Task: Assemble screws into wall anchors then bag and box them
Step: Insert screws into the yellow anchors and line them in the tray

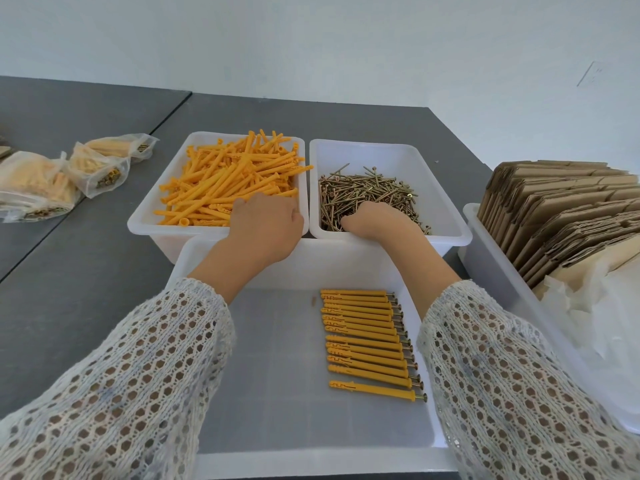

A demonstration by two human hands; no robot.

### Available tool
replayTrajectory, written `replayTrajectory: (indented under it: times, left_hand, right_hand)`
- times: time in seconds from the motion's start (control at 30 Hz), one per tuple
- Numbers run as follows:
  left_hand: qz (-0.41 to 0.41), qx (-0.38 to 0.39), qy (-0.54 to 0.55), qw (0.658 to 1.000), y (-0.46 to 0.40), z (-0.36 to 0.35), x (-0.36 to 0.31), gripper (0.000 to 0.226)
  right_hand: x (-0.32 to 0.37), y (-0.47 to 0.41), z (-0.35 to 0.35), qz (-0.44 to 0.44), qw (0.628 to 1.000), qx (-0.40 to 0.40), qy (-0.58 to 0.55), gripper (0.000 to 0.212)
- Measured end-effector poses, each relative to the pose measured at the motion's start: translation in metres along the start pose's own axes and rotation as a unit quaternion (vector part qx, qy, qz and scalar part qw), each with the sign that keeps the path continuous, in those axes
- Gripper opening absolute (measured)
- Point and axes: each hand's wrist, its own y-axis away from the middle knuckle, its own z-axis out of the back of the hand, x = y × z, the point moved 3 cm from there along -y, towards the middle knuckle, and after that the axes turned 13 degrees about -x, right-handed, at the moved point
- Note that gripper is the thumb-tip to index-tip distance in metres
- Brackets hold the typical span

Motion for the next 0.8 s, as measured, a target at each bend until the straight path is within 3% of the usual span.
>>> replayTrajectory:
  times: [0.1, 0.27, 0.4, 0.53, 0.6, 0.8]
  left_hand:
    - [0.021, -0.007, 0.037, 0.999, -0.001, -0.002, 0.003, 0.029]
    - [0.046, -0.086, 0.165, 0.981, -0.003, 0.004, 0.003, 0.020]
    - [0.010, -0.163, 0.256, 0.953, -0.003, 0.011, -0.003, 0.018]
    - [-0.075, -0.231, 0.279, 0.929, 0.000, 0.018, -0.014, 0.010]
    - [-0.113, -0.245, 0.276, 0.923, 0.001, 0.020, -0.019, 0.010]
    - [-0.159, -0.237, 0.246, 0.926, 0.006, 0.019, -0.028, 0.014]
  right_hand:
    - [0.001, 0.001, 0.000, 0.020, 0.999, -0.015, -0.042, 0.024]
    - [0.003, 0.003, 0.005, 0.059, 0.987, -0.121, -0.089, 0.018]
    - [0.008, 0.007, 0.011, 0.124, 0.962, -0.136, -0.201, 0.012]
    - [0.016, 0.013, 0.018, 0.148, 0.920, -0.149, -0.330, 0.008]
    - [0.021, 0.014, 0.017, 0.156, 0.917, -0.130, -0.342, 0.006]
    - [0.020, 0.013, 0.006, 0.141, 0.956, -0.021, -0.257, 0.038]
